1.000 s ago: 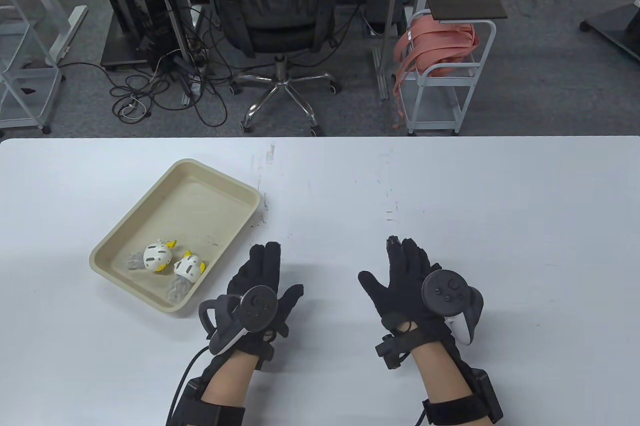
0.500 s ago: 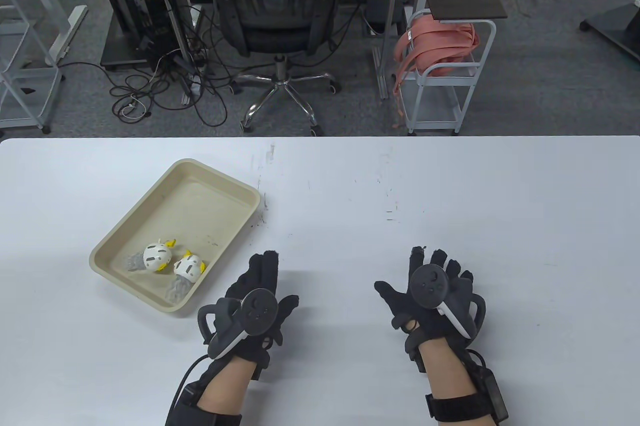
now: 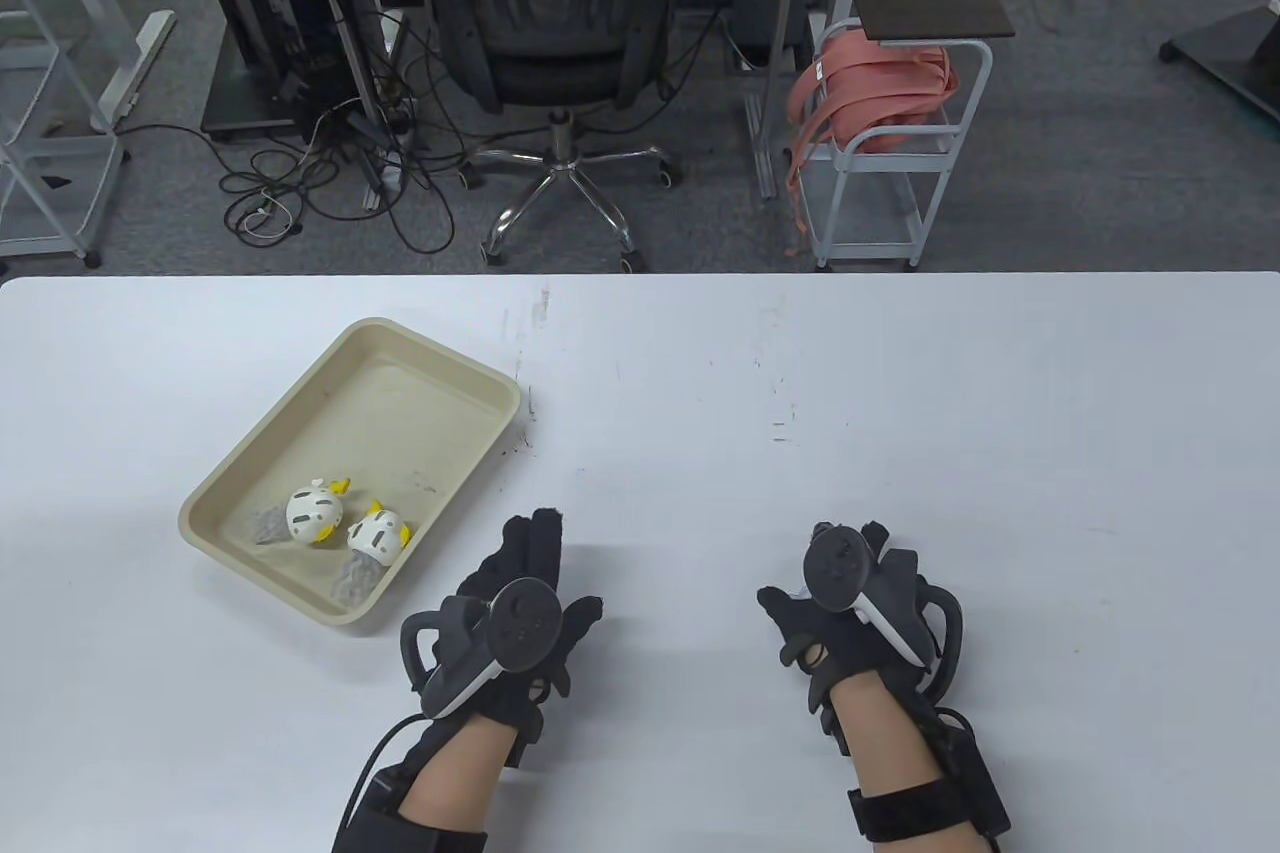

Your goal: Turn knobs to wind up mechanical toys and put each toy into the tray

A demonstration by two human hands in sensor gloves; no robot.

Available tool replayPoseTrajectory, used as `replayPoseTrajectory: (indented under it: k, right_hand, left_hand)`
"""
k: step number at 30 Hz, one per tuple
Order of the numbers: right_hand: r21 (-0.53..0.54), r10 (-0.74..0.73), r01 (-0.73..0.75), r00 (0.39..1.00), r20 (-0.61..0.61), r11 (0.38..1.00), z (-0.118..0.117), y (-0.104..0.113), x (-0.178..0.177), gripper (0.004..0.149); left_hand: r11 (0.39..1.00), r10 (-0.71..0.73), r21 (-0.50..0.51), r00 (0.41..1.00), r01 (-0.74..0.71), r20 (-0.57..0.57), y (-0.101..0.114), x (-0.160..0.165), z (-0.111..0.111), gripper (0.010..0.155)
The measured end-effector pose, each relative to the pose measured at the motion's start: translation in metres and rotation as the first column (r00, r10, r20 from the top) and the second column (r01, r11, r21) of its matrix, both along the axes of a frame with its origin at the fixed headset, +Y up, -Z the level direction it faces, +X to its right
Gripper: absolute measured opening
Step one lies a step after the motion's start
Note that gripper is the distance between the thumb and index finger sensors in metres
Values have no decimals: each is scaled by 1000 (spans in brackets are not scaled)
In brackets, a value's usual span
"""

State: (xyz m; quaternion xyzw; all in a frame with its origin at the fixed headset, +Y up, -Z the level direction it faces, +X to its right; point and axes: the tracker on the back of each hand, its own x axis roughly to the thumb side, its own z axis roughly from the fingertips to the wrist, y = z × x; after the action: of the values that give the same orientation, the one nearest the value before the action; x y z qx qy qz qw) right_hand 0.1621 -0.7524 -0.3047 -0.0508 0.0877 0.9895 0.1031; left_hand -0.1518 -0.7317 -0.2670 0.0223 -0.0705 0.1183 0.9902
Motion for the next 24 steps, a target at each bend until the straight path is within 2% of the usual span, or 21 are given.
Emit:
replayPoseTrajectory:
  k: [3,12,17,24]
  right_hand:
    - [-40,34,-35,999,-7,999,-1,-2,-3,92]
    - [-24,54,-54,999,0,998,0,-4,-4,86]
    - [29,-11,11,1000,8,1000,1,0,-2,87]
    - [179,-79,100,990,-121,979,9,14,-22,96]
  left_hand:
    - [1000,-8,-8,1000,7,-2,-1,0,0,89]
    - [999,22,-36,1000,-22,10,-4,2,-1,89]
    - [997,61,-40,998,-60,21,-5,1,-1,89]
    - [980,190,-55,981,-189,23,-7,-2,-3,83]
